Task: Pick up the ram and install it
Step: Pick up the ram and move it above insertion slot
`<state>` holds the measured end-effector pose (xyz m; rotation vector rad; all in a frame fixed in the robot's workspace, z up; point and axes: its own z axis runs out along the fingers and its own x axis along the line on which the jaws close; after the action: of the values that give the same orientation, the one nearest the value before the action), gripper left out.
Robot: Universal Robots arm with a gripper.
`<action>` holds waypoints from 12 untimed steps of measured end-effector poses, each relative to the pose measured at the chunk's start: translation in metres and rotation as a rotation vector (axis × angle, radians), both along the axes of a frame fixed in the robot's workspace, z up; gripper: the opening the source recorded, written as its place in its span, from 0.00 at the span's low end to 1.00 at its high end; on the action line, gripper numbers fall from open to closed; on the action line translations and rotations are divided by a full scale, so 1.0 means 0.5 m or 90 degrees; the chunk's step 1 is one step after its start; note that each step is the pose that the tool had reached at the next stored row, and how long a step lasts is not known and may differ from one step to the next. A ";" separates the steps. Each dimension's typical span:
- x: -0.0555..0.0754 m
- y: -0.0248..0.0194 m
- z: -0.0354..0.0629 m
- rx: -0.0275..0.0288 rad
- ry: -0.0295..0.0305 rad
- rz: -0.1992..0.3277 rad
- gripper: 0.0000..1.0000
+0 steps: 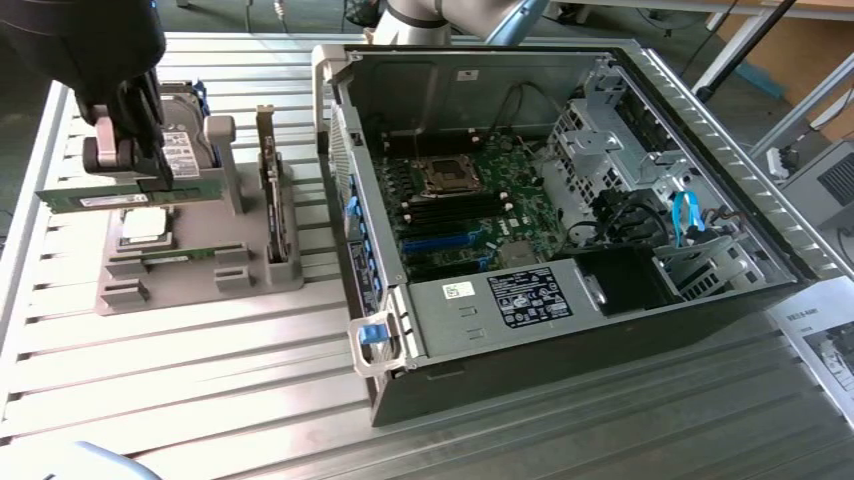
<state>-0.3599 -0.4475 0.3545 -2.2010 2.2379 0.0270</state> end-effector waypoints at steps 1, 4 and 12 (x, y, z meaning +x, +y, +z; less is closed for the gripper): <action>0.000 0.0001 0.004 -0.0003 0.0000 0.000 0.12; 0.000 0.0005 0.014 -0.0011 0.0000 0.000 0.12; 0.000 0.0017 0.042 -0.0054 0.0000 0.000 0.12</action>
<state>-0.3598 -0.4466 0.3754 -2.2051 2.2423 0.0176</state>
